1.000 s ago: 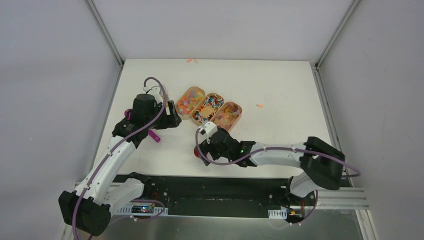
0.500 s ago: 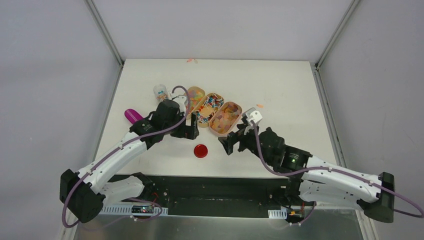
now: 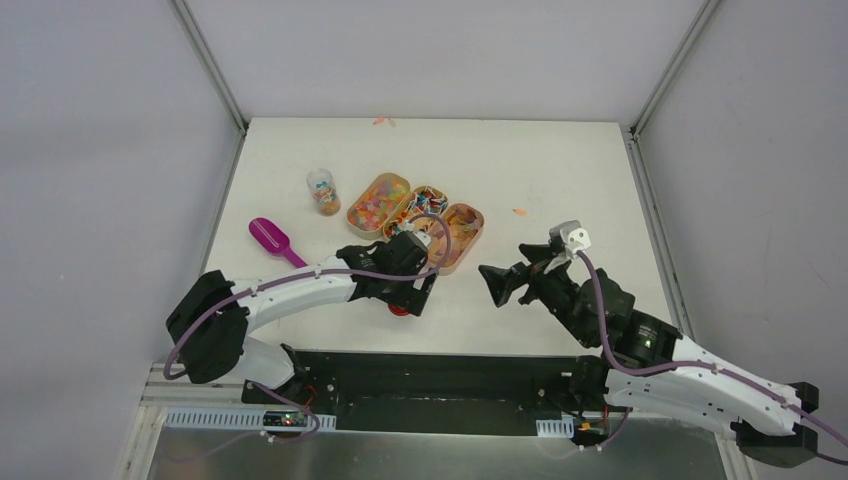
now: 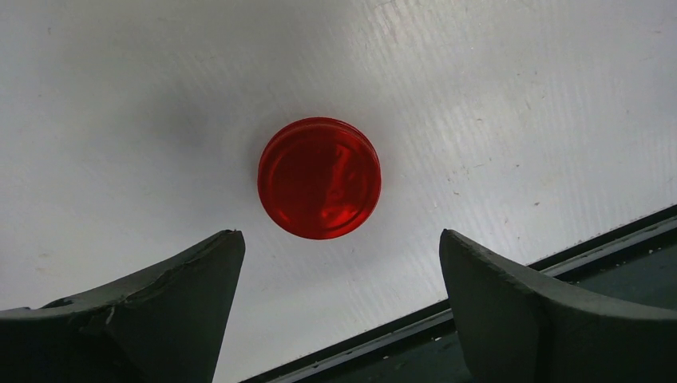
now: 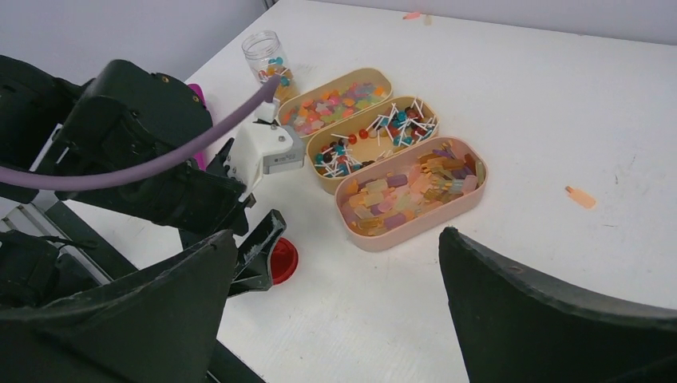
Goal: Pack the candies
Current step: Pick up the bottle lid at the center of the board.
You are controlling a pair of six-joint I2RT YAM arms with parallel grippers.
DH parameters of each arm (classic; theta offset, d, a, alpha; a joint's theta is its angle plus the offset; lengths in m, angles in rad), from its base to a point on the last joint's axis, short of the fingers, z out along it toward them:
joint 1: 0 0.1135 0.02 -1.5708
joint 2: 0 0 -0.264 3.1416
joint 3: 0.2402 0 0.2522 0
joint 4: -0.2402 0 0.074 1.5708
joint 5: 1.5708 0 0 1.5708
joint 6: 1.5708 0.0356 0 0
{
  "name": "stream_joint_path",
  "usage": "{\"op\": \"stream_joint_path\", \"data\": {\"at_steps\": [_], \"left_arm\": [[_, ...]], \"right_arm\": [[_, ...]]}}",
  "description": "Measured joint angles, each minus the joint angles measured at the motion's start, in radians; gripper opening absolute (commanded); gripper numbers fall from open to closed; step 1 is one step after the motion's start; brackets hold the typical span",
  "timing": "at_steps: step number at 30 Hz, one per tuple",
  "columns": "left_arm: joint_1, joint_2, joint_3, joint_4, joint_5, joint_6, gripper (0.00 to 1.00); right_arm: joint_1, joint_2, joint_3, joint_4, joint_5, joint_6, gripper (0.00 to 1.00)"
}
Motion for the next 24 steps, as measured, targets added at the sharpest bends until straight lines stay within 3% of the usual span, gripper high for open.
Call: {"op": "stream_joint_path", "data": {"at_steps": [24], "left_arm": [[-0.005, 0.122, -0.015, 0.11, -0.055, 0.002, 0.82]], "right_arm": [[0.0, -0.063, -0.013, -0.048, 0.009, 0.007, 1.0]]}}
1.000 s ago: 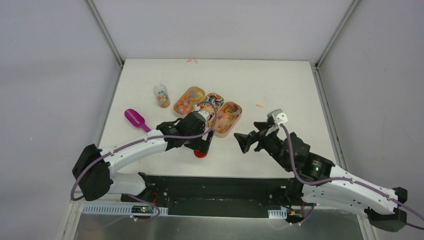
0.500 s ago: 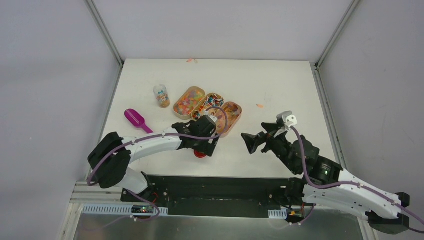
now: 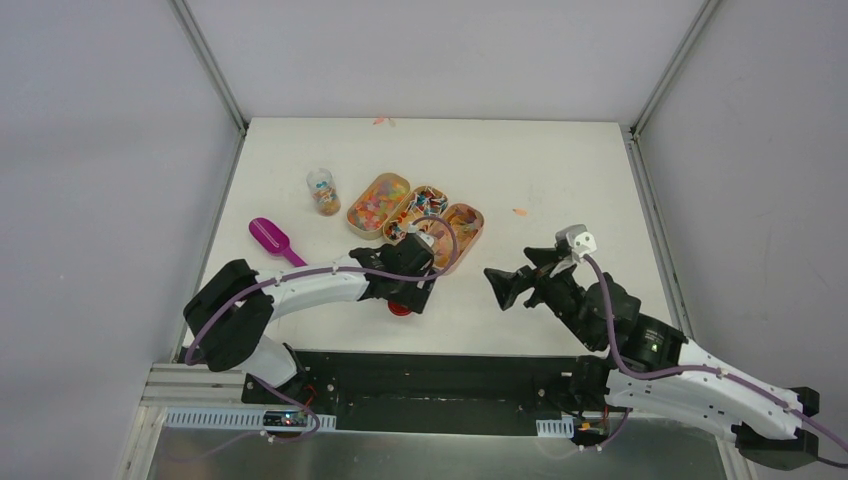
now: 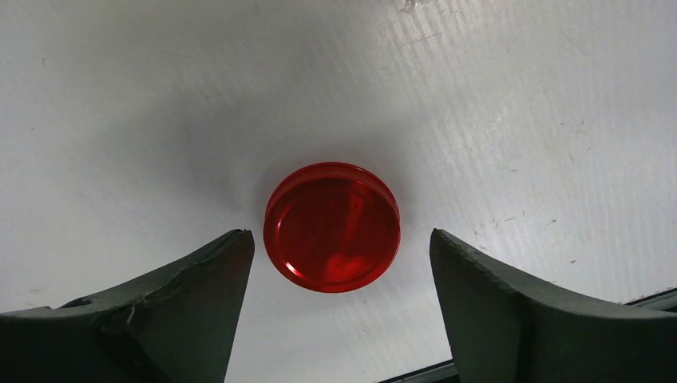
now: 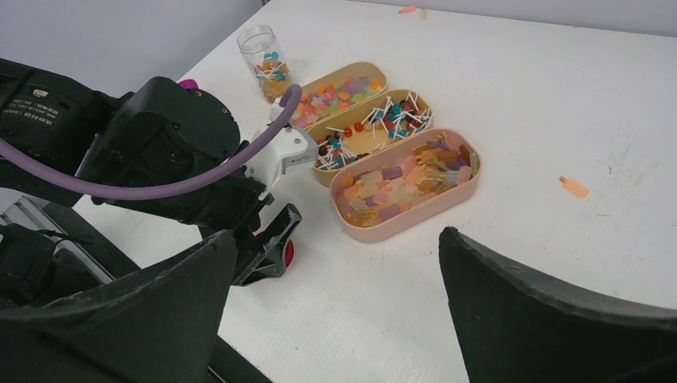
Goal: Pack the candies
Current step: Pick up the bottle lid at the center of the board.
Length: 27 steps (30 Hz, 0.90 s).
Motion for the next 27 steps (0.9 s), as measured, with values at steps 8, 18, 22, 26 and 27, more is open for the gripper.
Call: {"op": "stream_joint_path", "data": {"at_steps": [8, 18, 22, 26, 27], "left_arm": [[0.0, 0.0, -0.03, 0.015, 0.0, -0.001, 0.75], [0.0, 0.003, -0.036, 0.039, 0.0, -0.002, 0.62], [0.0, 0.004, -0.036, 0.043, 0.0, -0.002, 0.7], [0.0, 0.004, -0.036, 0.043, 0.0, -0.003, 0.76], [0.0, 0.004, -0.036, 0.043, 0.0, -0.003, 0.78]], "right_arm": [[0.0, 0.002, -0.008, -0.001, -0.007, 0.01, 1.0], [0.0, 0.002, -0.008, 0.0, -0.019, 0.016, 1.0], [0.0, 0.002, -0.008, 0.0, -0.019, 0.018, 1.0], [0.0, 0.002, -0.01, 0.002, -0.019, 0.018, 1.0], [0.0, 0.002, -0.012, 0.006, -0.019, 0.018, 1.0]]}}
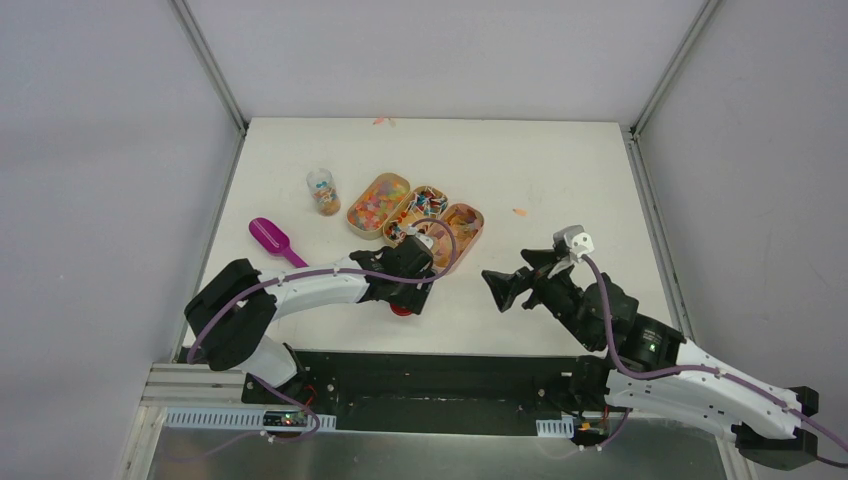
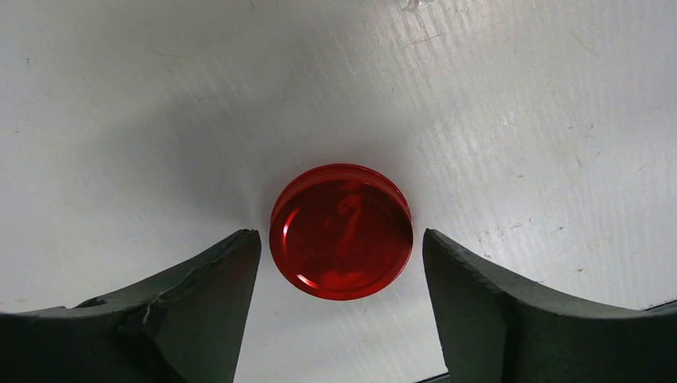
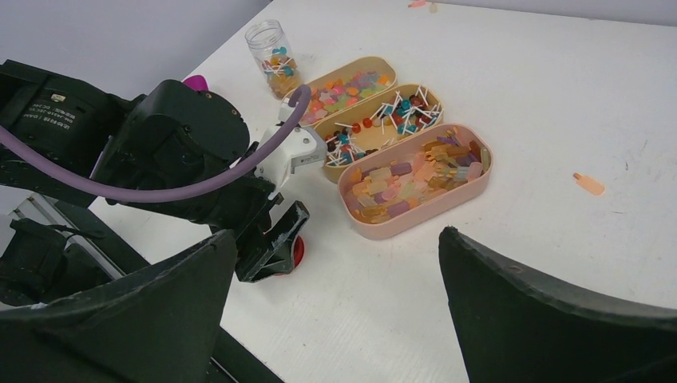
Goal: Pack the candies
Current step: Pick up the bottle lid at the center of the board.
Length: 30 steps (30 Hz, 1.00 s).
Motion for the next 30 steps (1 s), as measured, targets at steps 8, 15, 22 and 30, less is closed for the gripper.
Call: {"op": "stream_joint_path", "data": {"at_steps": [8, 15, 22, 30], "left_arm": [[0.0, 0.014, -0.001, 0.0, 0.0, -0.002, 0.76], [0.0, 0.014, -0.01, 0.001, 0.0, -0.01, 0.6], [0.0, 0.01, -0.011, -0.001, -0.013, -0.013, 0.56], [0.023, -0.036, 0.054, -0.093, -0.035, -0.004, 0.56]], "right_arm": [[0.0, 0.0, -0.011, 0.001, 0.0, 0.0, 1.0], [0.0, 0.0, -0.012, 0.006, -0.003, 0.0, 1.0], [0.0, 0.0, -0.012, 0.009, -0.007, 0.0, 1.0], [0.0, 0.001, -0.023, 0.017, -0.022, 0.0, 1.0]]}}
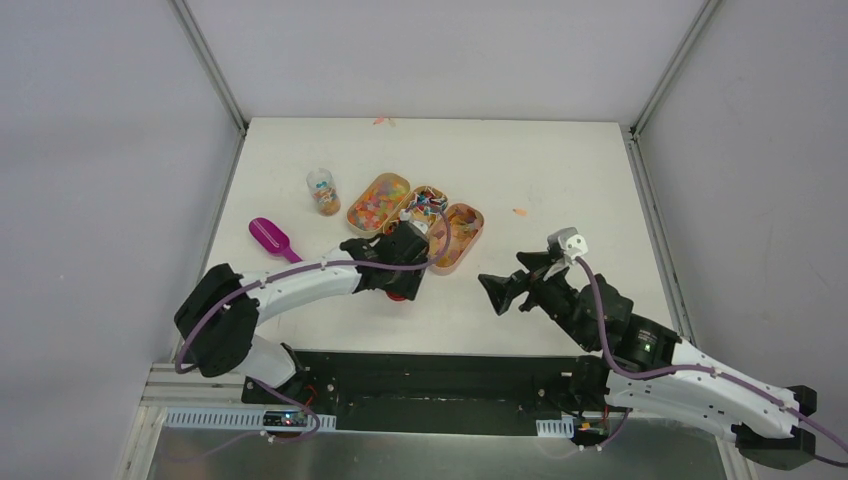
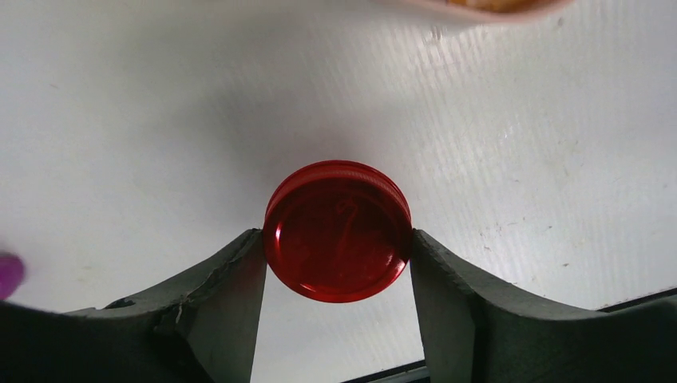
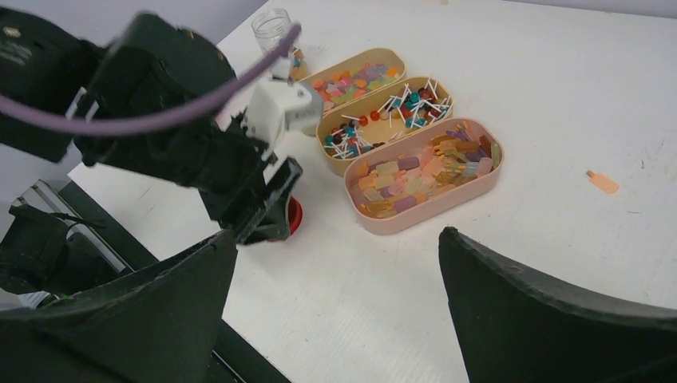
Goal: Pack the candies
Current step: Pick up the bottle lid at the center of the board, then close the bottle lid on the packing bottle.
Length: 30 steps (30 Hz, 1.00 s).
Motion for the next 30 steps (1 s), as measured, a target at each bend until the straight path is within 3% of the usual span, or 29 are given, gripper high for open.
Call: {"op": "stream_joint_path", "data": {"at_steps": [5, 14, 30], "left_arm": [[0.097, -0.06, 0.121, -0.095, -0.012, 0.041, 0.57], [0.41, -0.102, 0.364, -0.251, -0.018, 0.178, 0.59], [0.765, 0.219, 0.756, -0.314, 0.111, 0.334, 0.58]], "right_arm": [[0.0, 0.01, -0.019, 0.013, -0.016, 0.0, 0.99], [0.0, 0.077, -0.035, 0.079, -0.038, -0.008, 1.0], [0.0, 0.489, 0.052, 0.335, -0.088, -0.119, 0.99]]}}
